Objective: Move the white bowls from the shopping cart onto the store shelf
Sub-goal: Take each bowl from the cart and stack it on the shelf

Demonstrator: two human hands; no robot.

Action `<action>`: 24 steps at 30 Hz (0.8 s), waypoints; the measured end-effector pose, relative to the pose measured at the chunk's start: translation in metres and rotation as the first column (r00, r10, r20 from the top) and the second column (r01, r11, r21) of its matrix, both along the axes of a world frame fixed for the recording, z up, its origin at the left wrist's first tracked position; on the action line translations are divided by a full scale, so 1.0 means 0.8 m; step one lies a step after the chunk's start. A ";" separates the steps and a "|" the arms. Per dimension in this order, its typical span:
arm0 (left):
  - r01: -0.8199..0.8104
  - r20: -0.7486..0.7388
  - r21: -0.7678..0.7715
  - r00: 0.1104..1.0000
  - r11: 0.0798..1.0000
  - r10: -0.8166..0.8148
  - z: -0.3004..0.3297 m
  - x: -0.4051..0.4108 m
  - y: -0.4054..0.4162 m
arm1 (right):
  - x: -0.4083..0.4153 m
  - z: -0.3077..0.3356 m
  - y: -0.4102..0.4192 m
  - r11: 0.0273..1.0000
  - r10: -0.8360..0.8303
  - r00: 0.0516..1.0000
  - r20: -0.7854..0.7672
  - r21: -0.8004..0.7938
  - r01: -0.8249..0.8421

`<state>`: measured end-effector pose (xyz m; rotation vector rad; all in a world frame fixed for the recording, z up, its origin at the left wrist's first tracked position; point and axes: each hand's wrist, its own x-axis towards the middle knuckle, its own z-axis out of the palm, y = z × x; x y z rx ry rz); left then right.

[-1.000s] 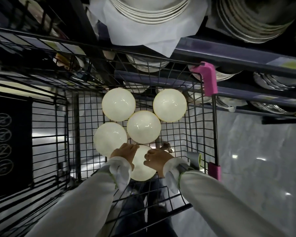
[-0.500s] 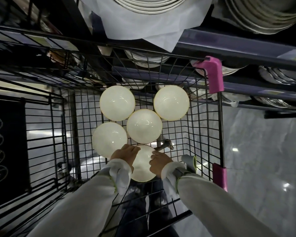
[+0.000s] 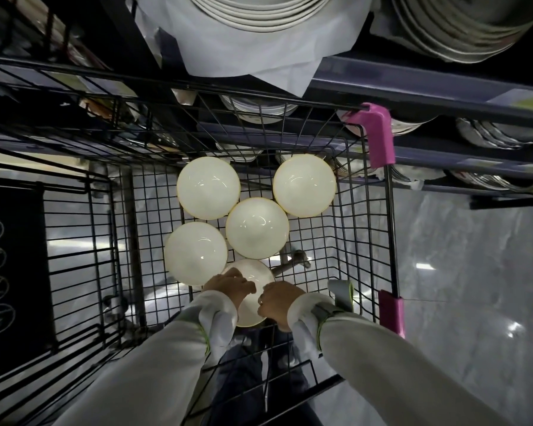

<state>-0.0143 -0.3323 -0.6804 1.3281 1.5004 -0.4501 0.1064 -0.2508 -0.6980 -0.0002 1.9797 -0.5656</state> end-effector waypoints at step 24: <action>-0.566 -0.036 -0.247 0.816 0.786 0.576 0.023 0.017 0.014 | 0.016 0.043 0.037 0.833 -0.551 0.834 0.015 -0.052 0.551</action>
